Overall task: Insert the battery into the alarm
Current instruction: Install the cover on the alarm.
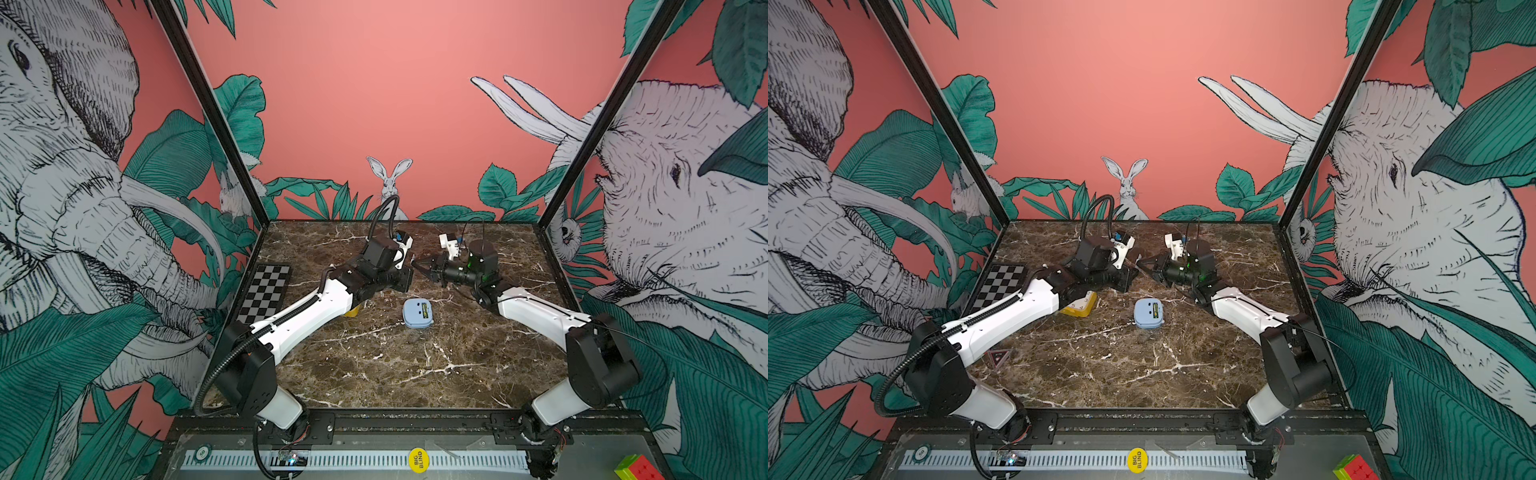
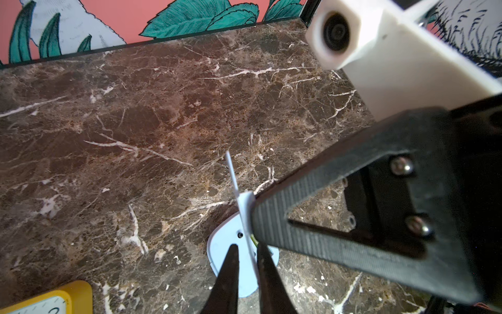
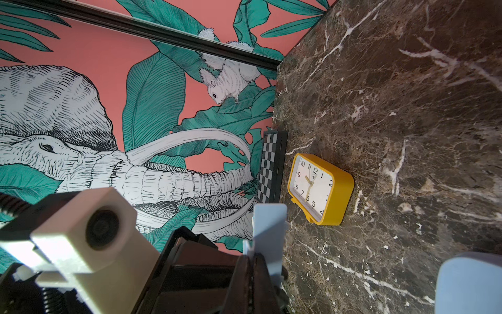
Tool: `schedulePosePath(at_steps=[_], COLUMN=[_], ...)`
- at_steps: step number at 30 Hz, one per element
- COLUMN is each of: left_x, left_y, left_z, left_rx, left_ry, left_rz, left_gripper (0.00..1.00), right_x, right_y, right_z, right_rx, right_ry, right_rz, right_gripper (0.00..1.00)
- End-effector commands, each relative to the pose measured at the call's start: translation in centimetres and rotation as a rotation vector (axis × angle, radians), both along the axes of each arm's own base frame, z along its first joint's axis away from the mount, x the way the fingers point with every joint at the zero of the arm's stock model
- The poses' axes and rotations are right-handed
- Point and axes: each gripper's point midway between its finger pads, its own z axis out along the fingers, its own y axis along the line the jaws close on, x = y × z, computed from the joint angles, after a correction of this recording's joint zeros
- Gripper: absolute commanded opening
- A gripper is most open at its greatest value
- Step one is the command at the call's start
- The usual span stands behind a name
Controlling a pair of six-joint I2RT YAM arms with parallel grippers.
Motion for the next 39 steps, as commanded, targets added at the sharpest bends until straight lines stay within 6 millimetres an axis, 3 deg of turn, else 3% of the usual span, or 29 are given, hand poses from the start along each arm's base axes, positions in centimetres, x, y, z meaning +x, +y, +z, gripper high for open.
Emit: schedulePosePath(at_steps=[1, 6, 11, 15, 18, 24, 31, 39], left_x=[0.2, 0.1, -0.1, -0.2, -0.3, -1.1, -2.2, -3.0], left_y=[-0.2, 0.0, 0.6, 1.2, 1.3, 0.8, 0.0, -0.6], left_z=[1.1, 1.4, 1.1, 0.7, 0.6, 0.6, 0.5, 0.4], left_rx=[-0.002, -0.003, 0.024, 0.070, 0.091, 0.112, 0.125, 0.142], left_ry=[-0.026, -0.035, -0.048, -0.063, -0.080, -0.120, -0.141, -0.153], left_rz=[-0.006, -0.007, 0.010, 0.036, 0.044, 0.030, -0.023, -0.065], left_gripper=[0.10, 0.00, 0.00, 0.00, 0.00, 0.00, 0.00, 0.00], right_x=[-0.6, -0.5, -0.4, -0.7, -0.8, -0.5, 0.3, 0.5], right_y=[0.1, 0.1, -0.5, -2.1, -3.5, -3.7, -2.5, -1.7], right_z=[1.2, 0.9, 1.0, 0.5, 0.3, 0.6, 0.3, -0.9], right_rx=[0.024, 0.017, -0.020, -0.139, -0.182, -0.224, -0.227, -0.229], right_ry=[-0.033, -0.010, 0.020, 0.061, 0.078, 0.088, 0.101, 0.142], right_rz=[0.007, -0.012, -0.072, -0.160, -0.244, -0.287, -0.286, -0.274], right_gripper=[0.00, 0.00, 0.05, 0.32, 0.39, 0.42, 0.42, 0.40])
